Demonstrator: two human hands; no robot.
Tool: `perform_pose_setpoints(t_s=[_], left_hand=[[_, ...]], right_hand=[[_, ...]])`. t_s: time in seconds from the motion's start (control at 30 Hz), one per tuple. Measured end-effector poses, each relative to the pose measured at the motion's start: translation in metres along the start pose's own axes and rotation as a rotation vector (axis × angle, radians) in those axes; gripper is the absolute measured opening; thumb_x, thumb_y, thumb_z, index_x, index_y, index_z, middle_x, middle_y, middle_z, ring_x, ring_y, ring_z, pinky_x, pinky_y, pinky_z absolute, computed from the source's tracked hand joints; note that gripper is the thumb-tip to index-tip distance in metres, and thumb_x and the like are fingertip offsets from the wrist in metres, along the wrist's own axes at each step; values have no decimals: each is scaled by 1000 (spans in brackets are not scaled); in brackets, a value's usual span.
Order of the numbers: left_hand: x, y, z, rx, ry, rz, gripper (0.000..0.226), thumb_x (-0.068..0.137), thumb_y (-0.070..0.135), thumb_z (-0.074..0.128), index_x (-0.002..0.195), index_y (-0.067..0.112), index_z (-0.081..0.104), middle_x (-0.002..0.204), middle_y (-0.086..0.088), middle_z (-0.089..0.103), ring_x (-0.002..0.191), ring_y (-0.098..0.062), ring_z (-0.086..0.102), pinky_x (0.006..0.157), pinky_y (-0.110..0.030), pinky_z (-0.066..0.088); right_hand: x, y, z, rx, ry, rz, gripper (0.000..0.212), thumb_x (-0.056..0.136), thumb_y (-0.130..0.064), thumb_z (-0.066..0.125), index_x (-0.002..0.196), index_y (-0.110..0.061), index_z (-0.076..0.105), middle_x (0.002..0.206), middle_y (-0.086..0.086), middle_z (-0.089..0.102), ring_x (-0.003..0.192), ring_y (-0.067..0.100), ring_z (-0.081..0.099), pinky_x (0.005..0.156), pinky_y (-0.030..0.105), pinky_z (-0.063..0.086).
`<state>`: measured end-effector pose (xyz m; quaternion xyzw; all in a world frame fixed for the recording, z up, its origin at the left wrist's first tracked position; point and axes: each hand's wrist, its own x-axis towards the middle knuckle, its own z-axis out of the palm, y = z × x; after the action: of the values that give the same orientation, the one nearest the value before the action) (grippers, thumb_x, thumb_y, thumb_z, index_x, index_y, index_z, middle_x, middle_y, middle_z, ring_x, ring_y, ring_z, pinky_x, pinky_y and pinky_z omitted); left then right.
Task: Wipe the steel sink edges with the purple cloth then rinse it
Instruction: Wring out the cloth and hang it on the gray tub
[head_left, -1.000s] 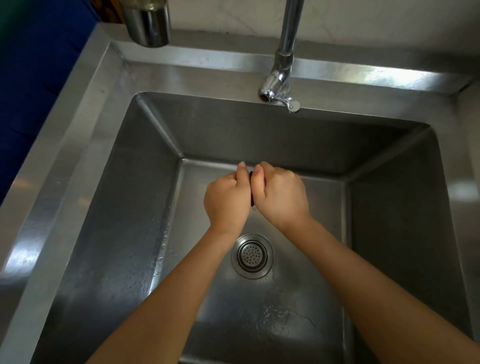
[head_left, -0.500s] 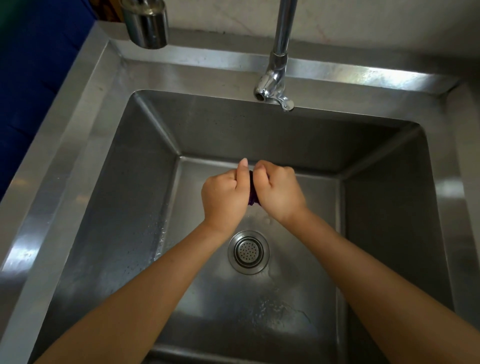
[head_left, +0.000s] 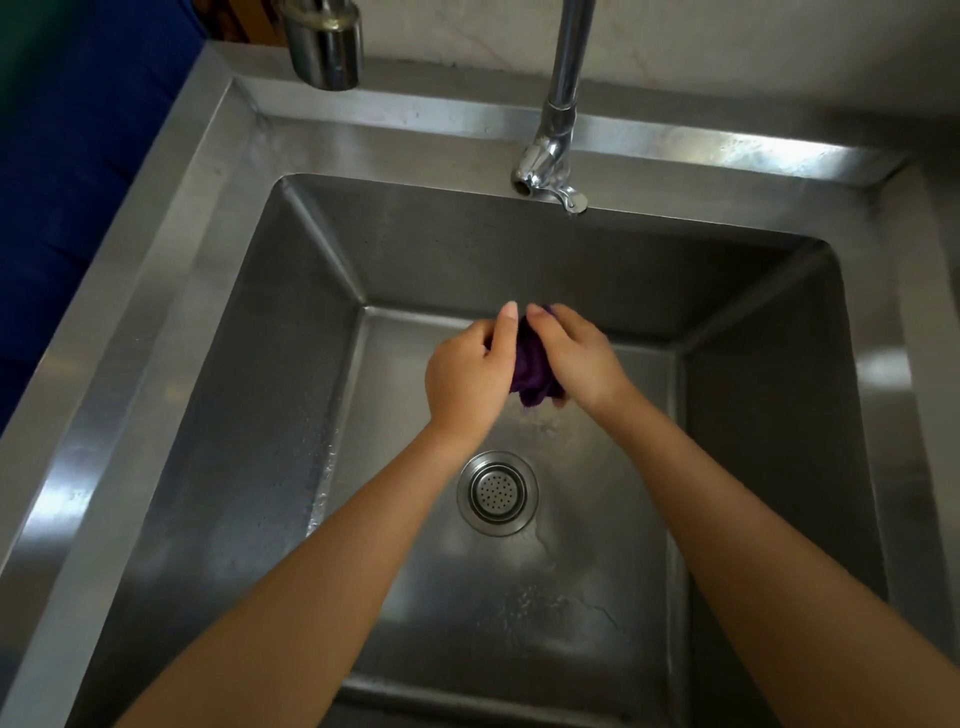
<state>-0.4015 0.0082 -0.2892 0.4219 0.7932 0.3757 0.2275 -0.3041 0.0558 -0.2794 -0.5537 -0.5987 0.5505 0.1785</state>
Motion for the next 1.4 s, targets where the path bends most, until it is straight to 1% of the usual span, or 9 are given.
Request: perform_pose_setpoints(t_s=[0.13,0.4,0.67,0.87,1.0,1.1,1.2,1.27,1.4], left_hand=[[-13,-1,8,32,-7,1,46,96,44,38,82,9,65,72,-1,62,69,-12,50,63,-25,31],[-26,7,14,33,-78,-217,59,95,54,29,50,17,40,55,1,47,63,-23,47,54,-32,29],[-38,23,28,-287,-116,-293,55,94,46,40,50,13,41,53,-2,46,58,-24,44,63,-37,39],[-64,12,25,-470,-449,-505,52,93,55,37,61,16,48,45,2,45,41,-12,41,42,-17,31],[-82,-2,16,-316,-755,-424,40,86,54,53,101,17,57,85,-4,61,65,-15,52,61,-28,46],[-82,10,3,-303,-782,-328,33,88,33,60,115,15,51,101,-6,60,76,-15,57,64,-27,51],[-75,27,-13,-257,-734,-181,27,92,27,55,116,16,57,101,-4,63,74,-10,59,58,-17,52],[-73,37,-24,-172,-663,-4,17,92,25,54,105,19,63,94,-2,65,74,-10,58,58,-13,47],[-81,58,-46,-129,-647,227,19,92,20,56,104,10,67,101,-7,63,90,-18,59,82,-26,48]], right_hand=[[-5,7,-11,-71,-200,213,42,91,-56,38,86,-20,58,61,2,65,51,18,62,49,27,51],[-14,29,-3,-83,205,88,55,96,-46,34,51,-16,44,58,4,51,67,24,52,69,34,40],[-47,36,-27,473,163,173,43,95,-45,41,62,-18,47,58,3,50,54,14,49,54,23,40],[-78,64,-46,285,0,184,47,96,-48,36,72,-13,57,60,3,54,52,12,49,56,25,43],[-99,73,-56,509,28,345,30,94,-42,46,100,-15,59,97,7,64,90,19,62,80,35,54],[-114,69,-56,515,36,334,26,91,-39,55,104,-16,57,104,7,63,99,22,61,78,37,56],[-134,55,-65,358,-36,260,38,86,-9,61,119,-21,47,105,5,59,90,18,61,61,25,54],[-146,44,-75,286,-131,224,61,81,5,58,132,-24,41,115,6,58,100,21,60,72,28,53],[-173,17,-87,255,-133,176,41,84,-11,64,123,-19,53,119,4,61,107,21,59,91,35,44]])
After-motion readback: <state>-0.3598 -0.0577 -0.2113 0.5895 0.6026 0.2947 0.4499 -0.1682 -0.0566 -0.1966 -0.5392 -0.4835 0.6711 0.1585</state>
